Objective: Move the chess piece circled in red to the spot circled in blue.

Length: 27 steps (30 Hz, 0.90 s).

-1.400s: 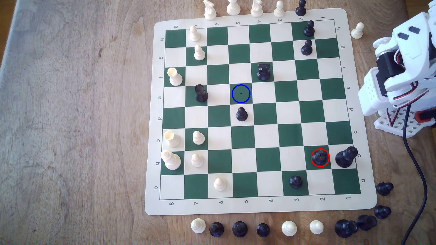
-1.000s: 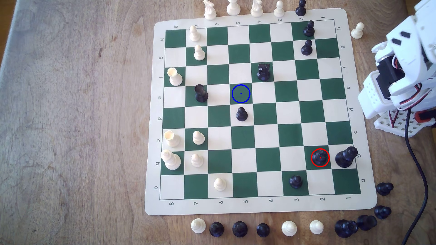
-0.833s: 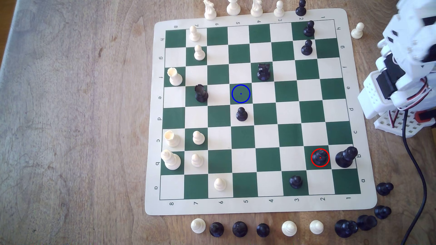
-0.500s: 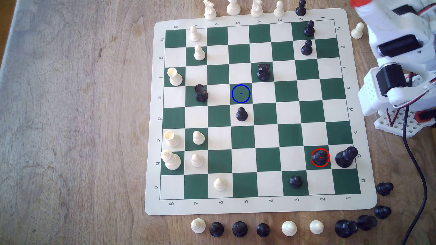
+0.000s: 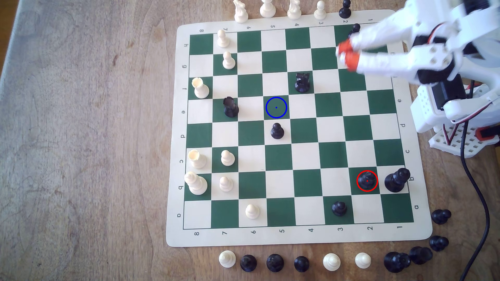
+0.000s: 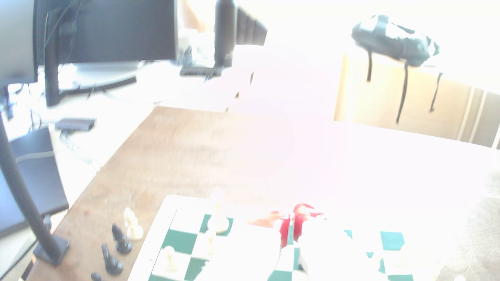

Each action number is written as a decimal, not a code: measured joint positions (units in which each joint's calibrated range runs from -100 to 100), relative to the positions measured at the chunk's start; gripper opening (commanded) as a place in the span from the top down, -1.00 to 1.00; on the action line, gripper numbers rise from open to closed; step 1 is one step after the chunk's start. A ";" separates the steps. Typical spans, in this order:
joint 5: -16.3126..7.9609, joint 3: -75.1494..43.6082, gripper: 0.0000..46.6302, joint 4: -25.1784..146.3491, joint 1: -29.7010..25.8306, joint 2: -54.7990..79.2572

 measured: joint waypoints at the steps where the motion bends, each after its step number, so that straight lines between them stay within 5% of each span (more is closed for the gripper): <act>1: 0.49 -0.81 0.80 1.43 -0.74 1.17; 6: 5.47 -4.79 0.76 14.26 -3.61 8.46; 13: 6.40 -11.03 0.67 25.10 -9.14 17.18; 16: 5.42 -11.03 0.64 25.82 -9.96 19.52; 27: -4.20 -8.68 0.42 25.26 -17.48 29.41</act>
